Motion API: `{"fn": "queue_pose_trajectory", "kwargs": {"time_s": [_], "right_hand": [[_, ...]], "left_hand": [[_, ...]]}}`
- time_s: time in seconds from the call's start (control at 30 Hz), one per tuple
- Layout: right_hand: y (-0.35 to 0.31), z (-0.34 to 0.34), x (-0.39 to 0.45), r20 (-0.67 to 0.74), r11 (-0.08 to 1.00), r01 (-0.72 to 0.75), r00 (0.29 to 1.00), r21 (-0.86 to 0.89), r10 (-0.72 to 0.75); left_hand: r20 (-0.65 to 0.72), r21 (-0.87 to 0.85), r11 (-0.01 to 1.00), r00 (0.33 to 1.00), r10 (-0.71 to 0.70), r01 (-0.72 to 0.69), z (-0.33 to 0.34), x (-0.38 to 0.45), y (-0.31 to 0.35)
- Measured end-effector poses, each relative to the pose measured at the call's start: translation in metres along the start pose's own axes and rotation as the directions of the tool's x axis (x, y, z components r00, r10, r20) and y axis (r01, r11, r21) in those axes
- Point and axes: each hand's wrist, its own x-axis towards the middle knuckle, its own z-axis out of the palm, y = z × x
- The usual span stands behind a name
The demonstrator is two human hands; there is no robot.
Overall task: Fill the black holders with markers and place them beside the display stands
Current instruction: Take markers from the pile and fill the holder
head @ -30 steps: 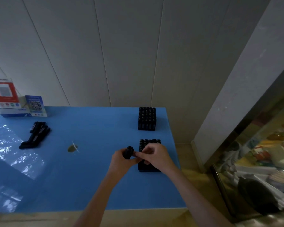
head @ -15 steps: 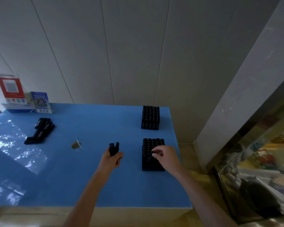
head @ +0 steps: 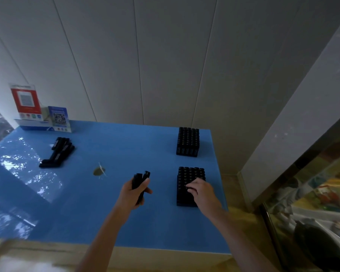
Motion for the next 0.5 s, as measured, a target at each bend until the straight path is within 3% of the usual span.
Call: {"fn": "queue_pose_trajectory", "kwargs": {"time_s": [0.3, 0.5], "right_hand": [[0.003, 0.005, -0.003, -0.053, 1.000, 0.026, 0.998, -0.006, -0.026], [0.002, -0.004, -0.001, -0.028, 0.999, 0.029, 0.999, -0.013, -0.029]], "left_hand": [[0.055, -0.132, 0.989, 0.997, -0.060, 0.067, 0.002, 0.006, -0.005], [0.061, -0.066, 0.996, 0.996, -0.060, 0.064, 0.013, 0.003, 0.002]]}}
